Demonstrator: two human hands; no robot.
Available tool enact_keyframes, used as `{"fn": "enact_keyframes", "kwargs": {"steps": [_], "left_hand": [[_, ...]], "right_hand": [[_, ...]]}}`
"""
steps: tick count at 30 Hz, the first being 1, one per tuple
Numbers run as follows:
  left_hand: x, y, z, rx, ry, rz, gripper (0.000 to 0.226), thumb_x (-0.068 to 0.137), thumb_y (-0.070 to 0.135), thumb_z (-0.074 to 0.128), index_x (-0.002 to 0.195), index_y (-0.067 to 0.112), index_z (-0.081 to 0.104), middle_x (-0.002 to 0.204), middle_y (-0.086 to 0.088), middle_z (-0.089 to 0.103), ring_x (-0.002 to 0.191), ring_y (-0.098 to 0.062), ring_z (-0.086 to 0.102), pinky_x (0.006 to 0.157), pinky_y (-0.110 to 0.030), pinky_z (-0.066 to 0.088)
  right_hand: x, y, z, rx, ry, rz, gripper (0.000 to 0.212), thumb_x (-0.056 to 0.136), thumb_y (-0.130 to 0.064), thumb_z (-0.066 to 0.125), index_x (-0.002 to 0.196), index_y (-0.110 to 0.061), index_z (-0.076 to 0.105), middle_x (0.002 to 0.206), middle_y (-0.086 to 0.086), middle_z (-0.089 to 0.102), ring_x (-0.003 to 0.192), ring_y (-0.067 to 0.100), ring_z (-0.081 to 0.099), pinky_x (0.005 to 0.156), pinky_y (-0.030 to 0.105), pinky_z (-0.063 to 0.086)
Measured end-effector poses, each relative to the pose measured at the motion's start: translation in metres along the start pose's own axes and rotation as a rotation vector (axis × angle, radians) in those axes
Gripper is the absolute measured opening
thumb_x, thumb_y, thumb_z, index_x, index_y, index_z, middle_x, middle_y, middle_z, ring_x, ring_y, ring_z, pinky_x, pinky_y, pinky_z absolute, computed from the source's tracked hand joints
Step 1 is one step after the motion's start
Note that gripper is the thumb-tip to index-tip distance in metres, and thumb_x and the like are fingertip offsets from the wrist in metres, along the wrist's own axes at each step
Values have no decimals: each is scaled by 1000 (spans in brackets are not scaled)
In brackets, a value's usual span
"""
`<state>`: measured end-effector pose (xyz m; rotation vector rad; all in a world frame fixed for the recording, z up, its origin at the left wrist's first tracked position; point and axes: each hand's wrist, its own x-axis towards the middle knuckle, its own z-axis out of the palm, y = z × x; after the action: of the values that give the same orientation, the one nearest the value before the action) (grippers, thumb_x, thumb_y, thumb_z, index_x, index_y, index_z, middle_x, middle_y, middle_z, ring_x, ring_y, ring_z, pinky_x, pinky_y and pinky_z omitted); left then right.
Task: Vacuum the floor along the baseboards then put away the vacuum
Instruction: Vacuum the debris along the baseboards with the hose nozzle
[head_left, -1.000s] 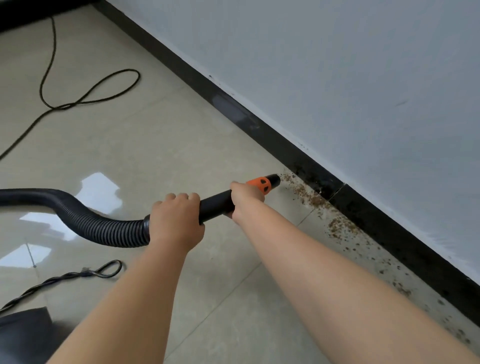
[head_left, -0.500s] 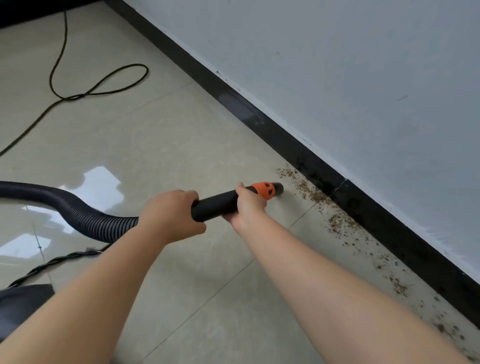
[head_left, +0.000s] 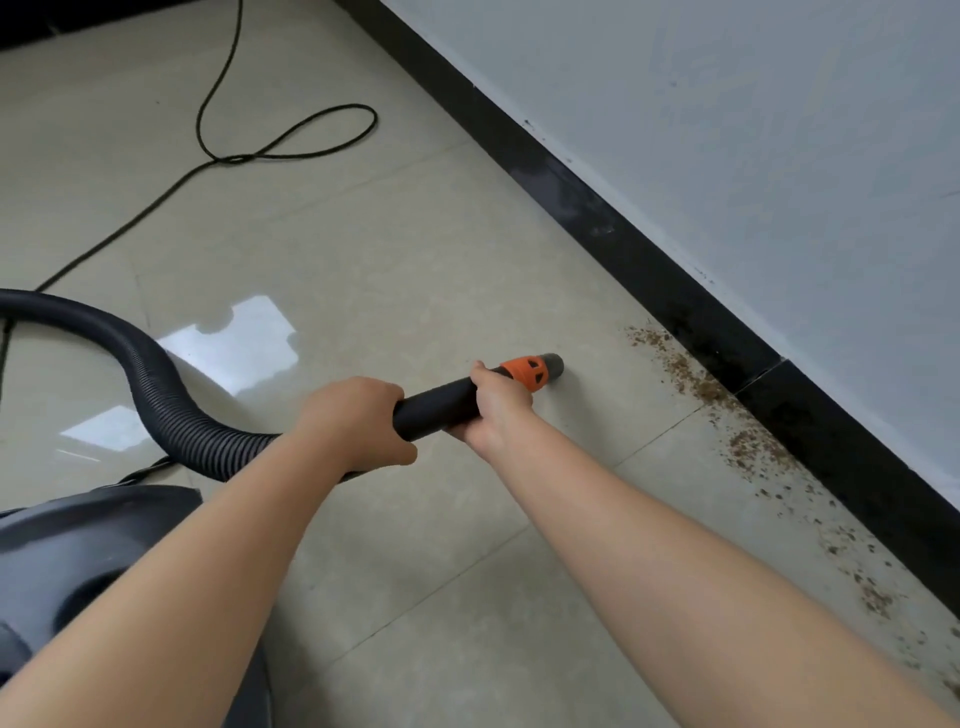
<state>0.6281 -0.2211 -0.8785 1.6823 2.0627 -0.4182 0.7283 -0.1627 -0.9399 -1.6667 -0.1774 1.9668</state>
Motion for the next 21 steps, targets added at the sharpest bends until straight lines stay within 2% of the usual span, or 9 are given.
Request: {"fn": "enact_keyframes", "kwargs": {"steps": [6,10,14,17,21], "left_hand": [[17,27,17,-57,114,-12,18,77,25,58,90,19,46,66,7,41,71,-20,49,57,-23,34],[20,32,19,-69,98,-4,18,77,26,59,88,19,47,66,6,43,69,-19,49,49,-22,31],[14,10,3,-6,-103,-11,19,73,24,64,85,21,50,72,5,51,75,-19,55,63,-25,43],[6,-12,-9,98,-299,-32,22,71,16,65,89,21,53,76,4,55,77,-18,57,68,-26,46],[0,-30,-16,178,-475,-36,30,70,8,64,95,20,54,76,5,51,78,-19,54,67,-26,43]], "right_hand": [[16,-24,-10,-35,46,-62,56,90,-24,60,138,-13,33,128,15,52,110,37,55,69,50,50],[18,-30,-18,-38,33,-77,53,92,-24,59,137,-11,35,125,16,52,109,35,55,70,48,50],[4,-3,-7,-49,9,-28,56,90,-25,60,137,-10,32,127,16,52,109,36,56,60,45,53],[-18,26,1,2,-28,26,48,92,-23,58,131,-4,37,123,17,53,105,35,58,61,44,53],[-46,55,0,45,-43,79,34,93,-21,58,118,-2,44,96,12,55,83,28,63,64,38,55]]}}
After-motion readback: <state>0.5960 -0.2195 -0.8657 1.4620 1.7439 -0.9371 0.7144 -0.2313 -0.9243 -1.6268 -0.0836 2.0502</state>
